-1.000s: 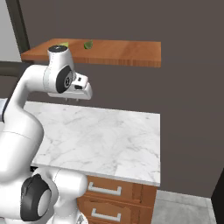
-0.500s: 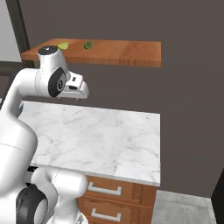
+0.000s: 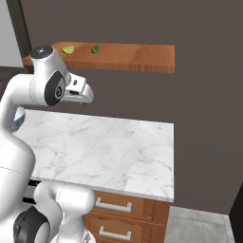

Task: Pick the lemon wedges from the cabinet and place them in one bowl. Pick the bell pepper from the sink and place it in the other bowl.

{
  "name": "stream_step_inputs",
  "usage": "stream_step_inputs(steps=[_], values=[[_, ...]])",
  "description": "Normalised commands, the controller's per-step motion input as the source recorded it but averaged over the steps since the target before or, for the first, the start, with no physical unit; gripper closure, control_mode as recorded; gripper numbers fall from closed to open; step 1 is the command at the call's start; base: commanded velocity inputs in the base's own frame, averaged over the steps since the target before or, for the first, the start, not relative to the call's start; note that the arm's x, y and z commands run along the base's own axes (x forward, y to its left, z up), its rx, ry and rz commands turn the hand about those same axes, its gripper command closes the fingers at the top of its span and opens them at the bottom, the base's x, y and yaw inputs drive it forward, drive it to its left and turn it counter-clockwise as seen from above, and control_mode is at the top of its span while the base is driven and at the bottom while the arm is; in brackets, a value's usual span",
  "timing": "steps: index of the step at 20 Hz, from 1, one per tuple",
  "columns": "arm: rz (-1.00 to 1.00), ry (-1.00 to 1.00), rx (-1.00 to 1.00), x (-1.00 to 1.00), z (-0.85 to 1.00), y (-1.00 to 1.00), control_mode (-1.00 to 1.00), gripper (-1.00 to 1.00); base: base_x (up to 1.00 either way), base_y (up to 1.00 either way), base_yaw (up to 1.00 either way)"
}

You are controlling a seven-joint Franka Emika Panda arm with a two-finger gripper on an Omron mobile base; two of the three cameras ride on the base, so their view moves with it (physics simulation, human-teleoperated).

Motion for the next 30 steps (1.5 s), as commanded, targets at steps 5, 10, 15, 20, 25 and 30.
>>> stream_step_inputs(steps=[5,10,15,20,25,30], values=[[-0.02,-0.10,0.00,-0.13,0.37,0.00,-1.00,-1.00,0.00,0.00,0.00],[-0.03,-0.17,0.00,-0.07,0.35,0.00,-1.00,-1.00,0.00,0.00,0.00],[-0.05,-0.20,0.00,0.00,0.36,0.00,-1.00,-1.00,0.00,0.00,0.00],[-0.02,-0.15,0.00,0.03,0.42,0.00,-1.00,-1.00,0.00,0.00,0.00],[0.00,-0.09,0.00,0.07,0.51,0.00,-1.00,-1.00,0.00,0.00,0.00],[0.00,-0.06,0.00,0.13,0.58,-0.01,-1.00,-1.00,0.00,0.00,0.00]])
